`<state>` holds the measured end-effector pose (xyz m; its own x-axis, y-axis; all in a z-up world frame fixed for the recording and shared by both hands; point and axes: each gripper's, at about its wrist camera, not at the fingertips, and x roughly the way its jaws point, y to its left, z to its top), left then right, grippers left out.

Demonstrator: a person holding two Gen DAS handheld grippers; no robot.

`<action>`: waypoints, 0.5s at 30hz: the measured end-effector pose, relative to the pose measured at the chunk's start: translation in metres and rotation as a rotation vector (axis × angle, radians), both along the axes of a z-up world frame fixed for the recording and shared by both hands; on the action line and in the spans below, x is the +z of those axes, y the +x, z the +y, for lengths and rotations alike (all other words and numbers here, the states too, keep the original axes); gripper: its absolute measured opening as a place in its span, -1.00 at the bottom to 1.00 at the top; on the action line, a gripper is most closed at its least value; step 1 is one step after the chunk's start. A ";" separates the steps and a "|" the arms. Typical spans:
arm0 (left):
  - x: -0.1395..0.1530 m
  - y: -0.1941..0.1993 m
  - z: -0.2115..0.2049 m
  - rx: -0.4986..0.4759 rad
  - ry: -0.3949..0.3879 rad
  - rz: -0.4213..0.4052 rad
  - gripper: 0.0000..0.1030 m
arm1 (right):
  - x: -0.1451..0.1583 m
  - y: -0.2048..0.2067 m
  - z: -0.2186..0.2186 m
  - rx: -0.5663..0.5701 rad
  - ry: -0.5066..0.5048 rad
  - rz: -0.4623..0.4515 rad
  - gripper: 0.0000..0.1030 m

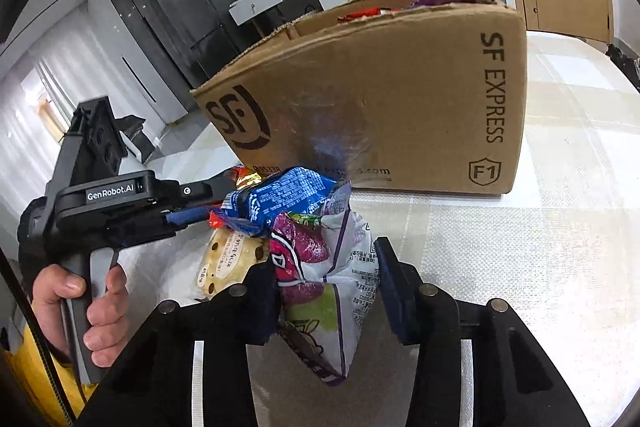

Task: Organize snacks
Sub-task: 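Grasp the red Oreo pack with the left gripper while the right grasps a purple candy bag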

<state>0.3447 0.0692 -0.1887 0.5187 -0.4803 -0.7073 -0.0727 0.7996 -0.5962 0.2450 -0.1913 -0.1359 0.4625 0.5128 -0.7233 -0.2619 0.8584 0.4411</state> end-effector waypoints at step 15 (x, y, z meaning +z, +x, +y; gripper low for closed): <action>0.028 -0.035 0.012 0.096 0.063 -0.073 -0.36 | 0.016 -0.018 -0.005 0.008 0.074 -0.057 -0.17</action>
<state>0.3100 0.0813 -0.1608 0.6113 -0.3816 -0.6934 -0.1091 0.8271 -0.5513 0.2272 -0.1959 -0.1202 0.4971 0.5680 -0.6559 -0.2950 0.8215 0.4879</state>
